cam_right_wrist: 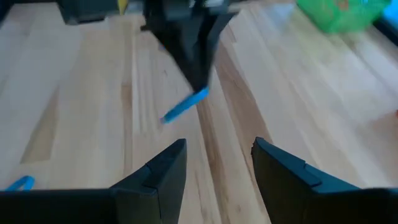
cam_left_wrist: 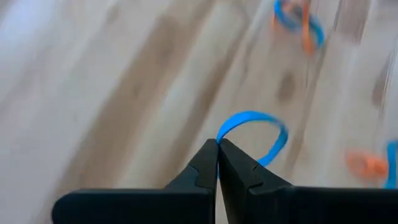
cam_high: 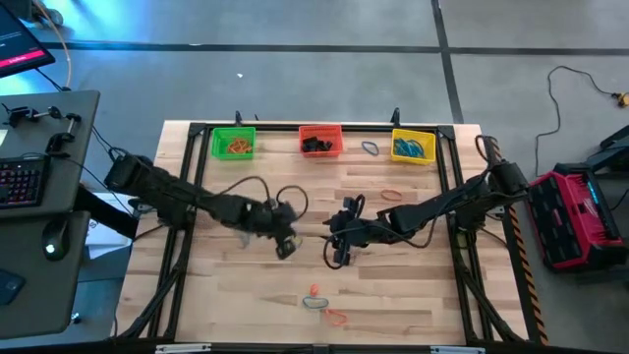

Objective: Sort rubber bands into baskets
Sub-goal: Put the blue rubber band into the yellow bin

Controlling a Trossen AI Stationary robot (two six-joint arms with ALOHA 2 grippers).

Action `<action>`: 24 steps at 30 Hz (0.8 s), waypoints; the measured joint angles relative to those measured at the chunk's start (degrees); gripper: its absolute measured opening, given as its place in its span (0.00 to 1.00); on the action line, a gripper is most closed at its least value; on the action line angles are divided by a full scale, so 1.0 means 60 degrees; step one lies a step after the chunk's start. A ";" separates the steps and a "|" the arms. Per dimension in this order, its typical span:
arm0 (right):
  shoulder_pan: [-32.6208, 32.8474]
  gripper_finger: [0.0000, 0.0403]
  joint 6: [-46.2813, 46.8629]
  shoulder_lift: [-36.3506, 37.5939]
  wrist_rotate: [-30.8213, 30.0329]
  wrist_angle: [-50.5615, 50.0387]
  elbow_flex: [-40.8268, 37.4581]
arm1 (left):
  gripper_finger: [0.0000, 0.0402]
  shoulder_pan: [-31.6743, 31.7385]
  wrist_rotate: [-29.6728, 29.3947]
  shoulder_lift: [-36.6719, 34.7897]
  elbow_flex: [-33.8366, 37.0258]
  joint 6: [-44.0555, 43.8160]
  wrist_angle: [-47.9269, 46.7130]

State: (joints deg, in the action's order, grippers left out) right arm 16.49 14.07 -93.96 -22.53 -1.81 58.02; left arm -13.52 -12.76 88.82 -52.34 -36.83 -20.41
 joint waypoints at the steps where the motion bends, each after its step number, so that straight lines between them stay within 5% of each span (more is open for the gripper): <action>1: -0.0008 0.43 0.0179 -0.0129 -0.0062 0.0034 0.0000 | 0.00 0.0160 -0.0076 0.0000 0.0000 0.0213 0.0286; 11: -0.0015 0.43 0.0387 -0.1529 -0.0780 0.2252 0.0000 | 0.00 0.1155 -0.0150 -0.0007 -0.0004 0.1507 0.1893; 17: -0.0011 0.42 0.0412 -0.1776 -0.2067 0.2642 0.0000 | 0.00 0.1198 -0.0065 -0.0010 -0.0004 0.1815 0.1921; 24: -0.0026 0.17 0.0615 -0.1779 -0.2537 0.2646 0.0000 | 0.00 0.1191 -0.0045 -0.0371 -0.0007 0.2362 0.1974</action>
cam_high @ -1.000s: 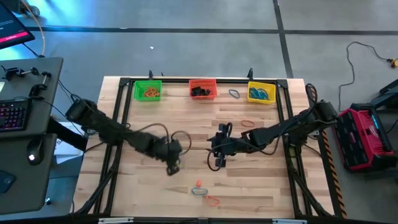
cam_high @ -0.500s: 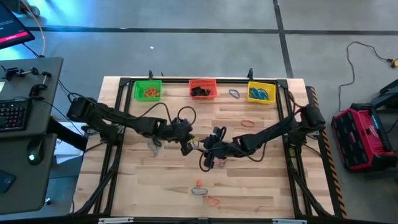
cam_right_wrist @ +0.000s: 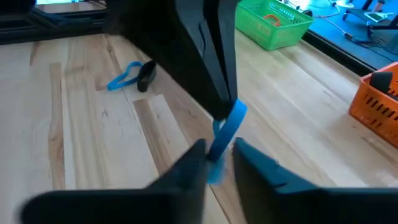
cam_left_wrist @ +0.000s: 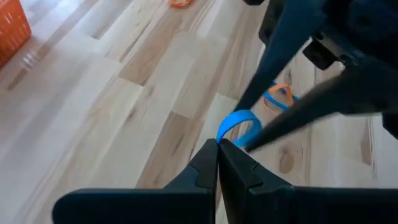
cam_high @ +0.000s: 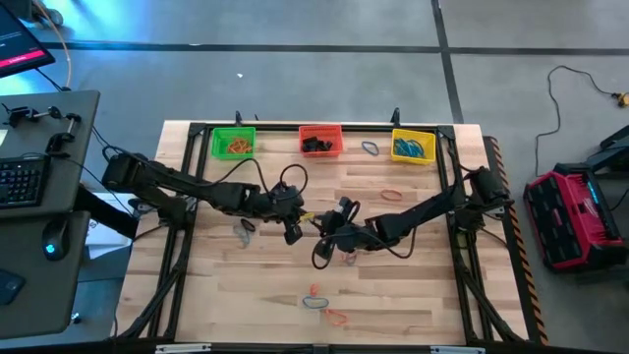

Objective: Sort rubber bands into baskets
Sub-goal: Put the blue rubber band into the yellow bin

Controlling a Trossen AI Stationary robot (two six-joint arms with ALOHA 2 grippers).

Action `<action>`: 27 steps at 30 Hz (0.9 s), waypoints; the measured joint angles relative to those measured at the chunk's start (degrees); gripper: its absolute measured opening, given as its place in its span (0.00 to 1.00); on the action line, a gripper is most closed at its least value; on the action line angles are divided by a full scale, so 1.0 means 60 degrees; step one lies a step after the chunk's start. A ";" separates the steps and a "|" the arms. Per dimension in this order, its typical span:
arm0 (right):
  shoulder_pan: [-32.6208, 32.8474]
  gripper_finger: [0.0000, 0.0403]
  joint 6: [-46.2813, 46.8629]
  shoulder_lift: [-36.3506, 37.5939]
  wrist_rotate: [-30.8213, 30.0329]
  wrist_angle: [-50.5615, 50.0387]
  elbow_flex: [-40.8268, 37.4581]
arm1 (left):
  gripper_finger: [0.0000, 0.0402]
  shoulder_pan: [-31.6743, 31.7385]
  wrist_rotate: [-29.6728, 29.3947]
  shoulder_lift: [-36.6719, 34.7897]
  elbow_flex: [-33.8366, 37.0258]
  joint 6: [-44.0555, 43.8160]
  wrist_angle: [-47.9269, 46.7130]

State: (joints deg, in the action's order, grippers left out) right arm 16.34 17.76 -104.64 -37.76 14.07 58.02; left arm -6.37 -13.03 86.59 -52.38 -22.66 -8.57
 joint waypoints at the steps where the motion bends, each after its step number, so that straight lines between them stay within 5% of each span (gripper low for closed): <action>1: 0.0000 0.12 -0.0007 0.0000 0.0000 0.0004 0.0000 | 0.00 -0.0001 0.0008 -0.0063 0.0000 0.0077 -0.0064; 4: 0.0013 0.02 -0.0139 0.0000 -0.0223 0.0067 0.0000 | 0.00 -0.0004 0.0073 -0.0207 0.0000 0.0406 -0.0074; 18: -0.0127 0.00 -0.0037 0.0274 -0.0283 -0.0032 0.0000 | 0.24 -0.0004 -0.0378 -0.0285 0.0000 0.2333 -0.0092; 27: -0.0959 0.00 -0.0137 0.1515 -0.0286 -0.2120 0.0000 | 0.35 0.0005 -0.0737 -0.0281 0.0000 0.3271 0.0604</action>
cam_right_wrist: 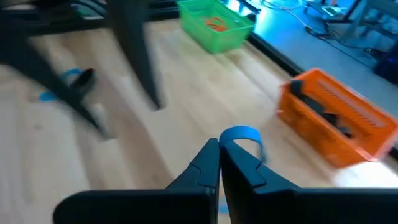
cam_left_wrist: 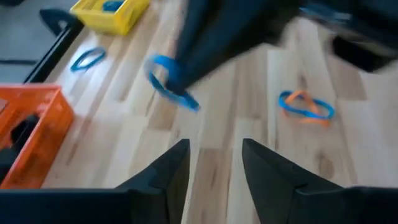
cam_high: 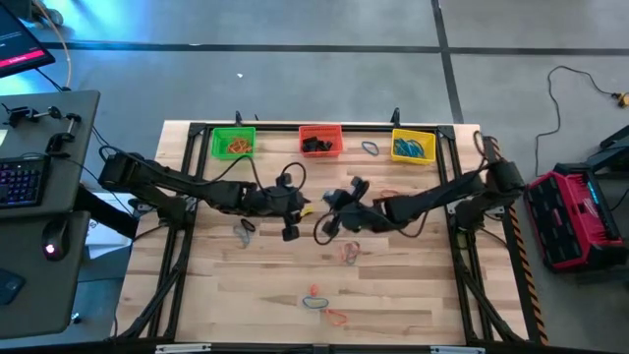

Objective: Sort rubber bands into baskets
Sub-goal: Put the blue rubber band into the yellow bin

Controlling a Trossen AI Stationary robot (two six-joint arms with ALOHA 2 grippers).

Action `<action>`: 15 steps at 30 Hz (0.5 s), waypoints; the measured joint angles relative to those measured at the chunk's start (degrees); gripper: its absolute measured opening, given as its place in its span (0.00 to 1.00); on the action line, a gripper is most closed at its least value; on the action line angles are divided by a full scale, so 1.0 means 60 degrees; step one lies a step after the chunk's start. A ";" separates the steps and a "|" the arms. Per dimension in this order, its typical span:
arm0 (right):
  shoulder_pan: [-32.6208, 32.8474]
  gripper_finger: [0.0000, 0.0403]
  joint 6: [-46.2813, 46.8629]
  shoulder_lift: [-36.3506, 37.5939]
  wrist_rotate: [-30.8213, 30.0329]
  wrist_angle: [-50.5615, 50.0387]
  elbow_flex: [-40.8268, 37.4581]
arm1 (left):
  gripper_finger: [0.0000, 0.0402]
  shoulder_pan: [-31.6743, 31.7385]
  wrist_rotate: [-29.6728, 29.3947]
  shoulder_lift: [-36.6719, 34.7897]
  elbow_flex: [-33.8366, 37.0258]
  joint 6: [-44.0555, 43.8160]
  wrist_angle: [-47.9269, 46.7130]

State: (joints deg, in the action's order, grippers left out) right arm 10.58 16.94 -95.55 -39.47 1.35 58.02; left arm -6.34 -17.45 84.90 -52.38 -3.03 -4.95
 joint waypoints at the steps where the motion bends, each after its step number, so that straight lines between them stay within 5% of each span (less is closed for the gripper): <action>1: -0.0108 0.00 -0.0040 0.0164 -0.0001 -0.0237 0.0000 | 0.35 0.0009 0.0067 0.0000 0.0000 0.0046 0.0147; 15: -0.2226 0.00 0.0195 0.2499 -0.0665 -0.5106 0.0000 | 0.36 0.0567 0.1907 0.0015 0.0028 0.0551 0.2286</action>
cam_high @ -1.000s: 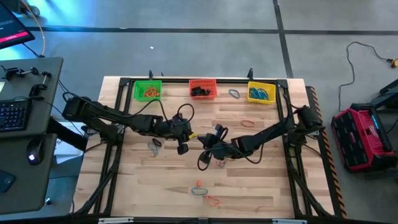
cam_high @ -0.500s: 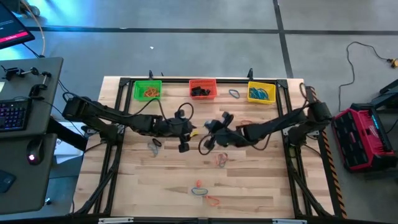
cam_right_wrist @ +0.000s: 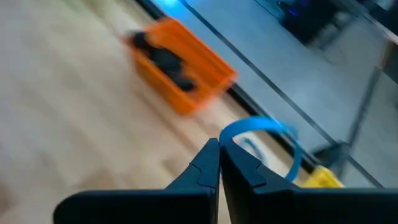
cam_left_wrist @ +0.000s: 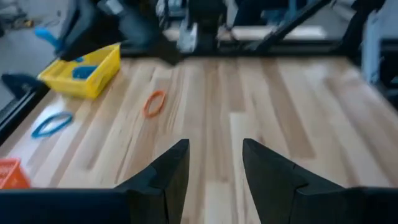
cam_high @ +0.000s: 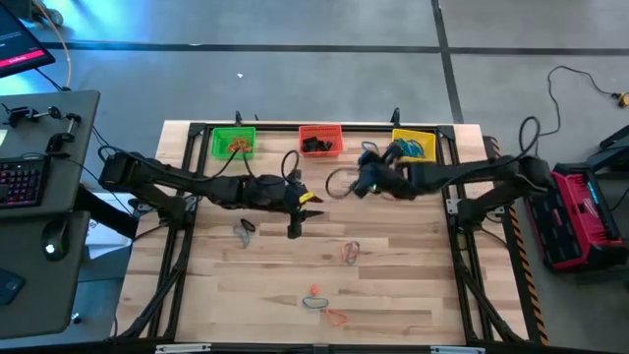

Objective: Sort rubber bands into baskets
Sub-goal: Put the blue rubber band into the yellow bin

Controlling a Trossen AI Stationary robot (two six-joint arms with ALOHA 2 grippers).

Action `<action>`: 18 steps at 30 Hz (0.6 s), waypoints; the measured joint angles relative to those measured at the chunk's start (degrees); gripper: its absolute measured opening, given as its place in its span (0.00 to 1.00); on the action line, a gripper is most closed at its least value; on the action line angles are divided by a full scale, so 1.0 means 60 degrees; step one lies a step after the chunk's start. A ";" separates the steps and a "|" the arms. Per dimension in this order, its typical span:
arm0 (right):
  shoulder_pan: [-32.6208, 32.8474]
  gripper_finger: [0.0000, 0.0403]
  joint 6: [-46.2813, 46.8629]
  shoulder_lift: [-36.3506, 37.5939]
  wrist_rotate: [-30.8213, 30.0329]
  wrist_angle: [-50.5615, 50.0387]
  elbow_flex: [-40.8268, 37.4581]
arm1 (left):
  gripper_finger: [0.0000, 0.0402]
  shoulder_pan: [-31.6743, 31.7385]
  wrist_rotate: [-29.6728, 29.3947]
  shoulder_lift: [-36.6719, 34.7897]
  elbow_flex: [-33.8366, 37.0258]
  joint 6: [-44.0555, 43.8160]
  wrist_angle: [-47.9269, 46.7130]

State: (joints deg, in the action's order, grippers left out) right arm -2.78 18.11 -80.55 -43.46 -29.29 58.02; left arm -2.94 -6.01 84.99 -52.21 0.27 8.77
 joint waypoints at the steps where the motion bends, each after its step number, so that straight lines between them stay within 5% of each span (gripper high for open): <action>1: -0.0251 0.00 -0.0003 0.0081 0.0000 -0.0209 0.0000 | 0.36 0.0050 0.0182 0.0003 0.0084 0.0000 0.0312; 10: -0.3003 0.00 -0.0028 0.0266 0.0294 -0.2040 0.0000 | 0.36 0.0476 0.1205 0.0025 0.1977 -0.0664 0.4083; 18: -0.5438 0.00 -0.0647 0.0264 0.0951 -0.2309 -0.0339 | 0.36 0.0499 0.1211 0.0022 0.2515 -0.0685 0.4324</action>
State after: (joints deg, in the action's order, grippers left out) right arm -35.40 14.22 -78.97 -37.75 -43.14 55.99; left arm 0.05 1.26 85.12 -37.12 -3.84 34.71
